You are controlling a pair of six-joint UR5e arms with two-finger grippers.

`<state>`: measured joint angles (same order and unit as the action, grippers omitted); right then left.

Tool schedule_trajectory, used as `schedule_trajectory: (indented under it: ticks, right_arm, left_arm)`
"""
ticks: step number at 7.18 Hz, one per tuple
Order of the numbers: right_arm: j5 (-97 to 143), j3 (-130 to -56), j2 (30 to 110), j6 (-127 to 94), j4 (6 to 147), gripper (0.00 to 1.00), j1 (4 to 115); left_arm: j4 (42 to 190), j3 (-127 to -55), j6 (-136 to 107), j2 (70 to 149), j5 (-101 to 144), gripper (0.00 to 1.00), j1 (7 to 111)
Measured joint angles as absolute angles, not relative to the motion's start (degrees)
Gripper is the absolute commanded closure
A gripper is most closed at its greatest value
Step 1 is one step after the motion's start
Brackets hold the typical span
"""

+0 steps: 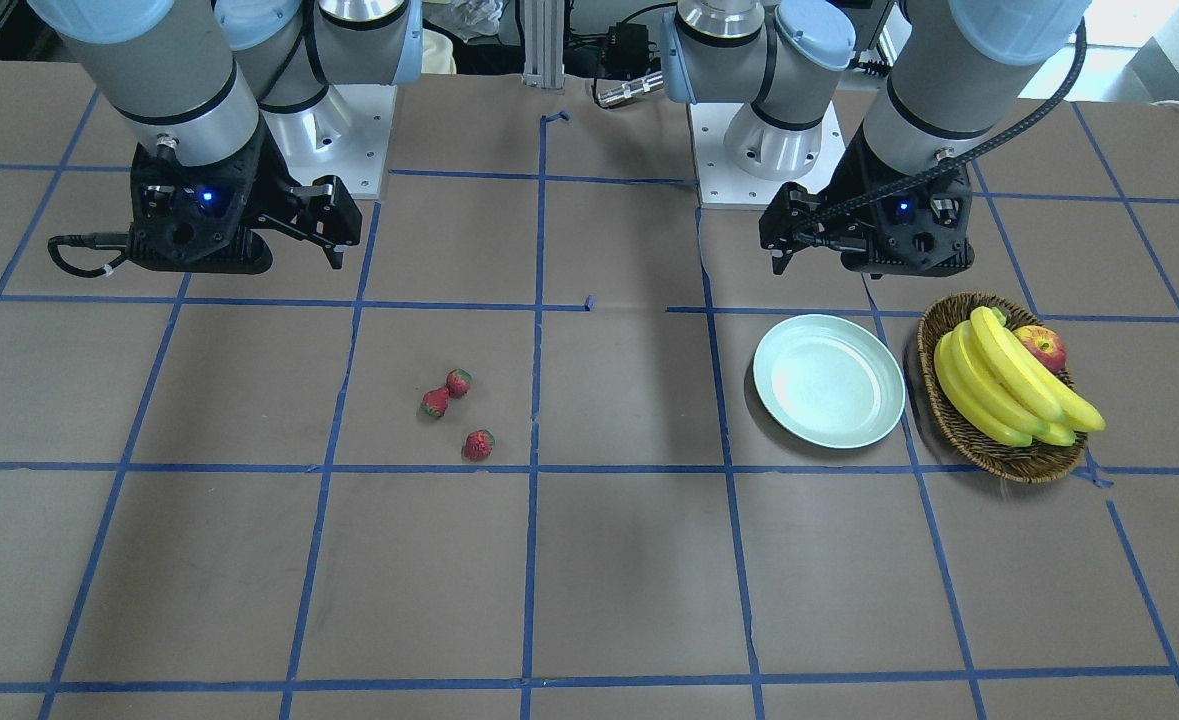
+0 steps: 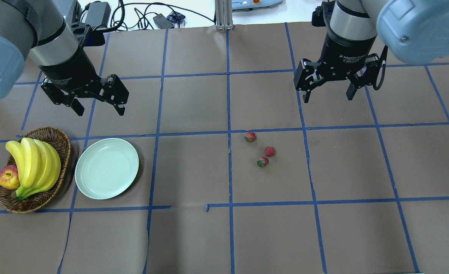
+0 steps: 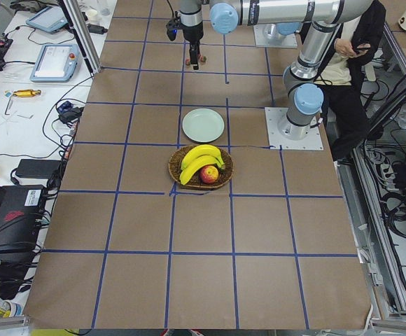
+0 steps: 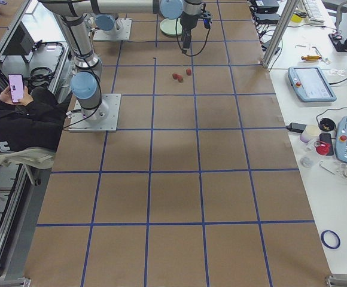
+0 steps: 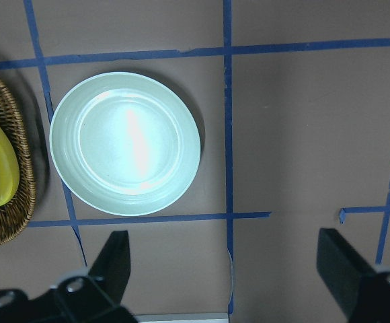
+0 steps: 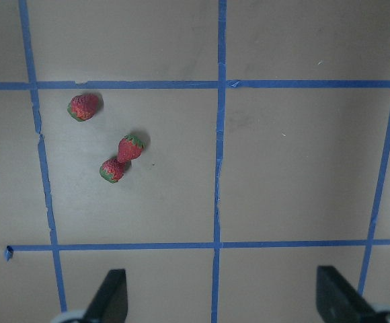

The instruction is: Collect all strawberries into plate

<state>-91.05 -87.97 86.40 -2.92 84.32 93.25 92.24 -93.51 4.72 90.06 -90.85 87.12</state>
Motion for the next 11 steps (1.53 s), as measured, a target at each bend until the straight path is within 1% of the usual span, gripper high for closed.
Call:
schedule_trajectory:
  ticks: [8,11]
  right_arm:
    - [-88.5,-88.5,86.4,1.9,86.8,0.0,93.5]
    - [-87.2,-88.6,84.0,1.2,89.4,0.0,94.1]
  left_arm:
    - [92.3,-93.6,4.7,90.3,-91.0,0.0,87.2]
    - [92.3,-93.8,4.8,90.7,-91.1,0.0,87.1]
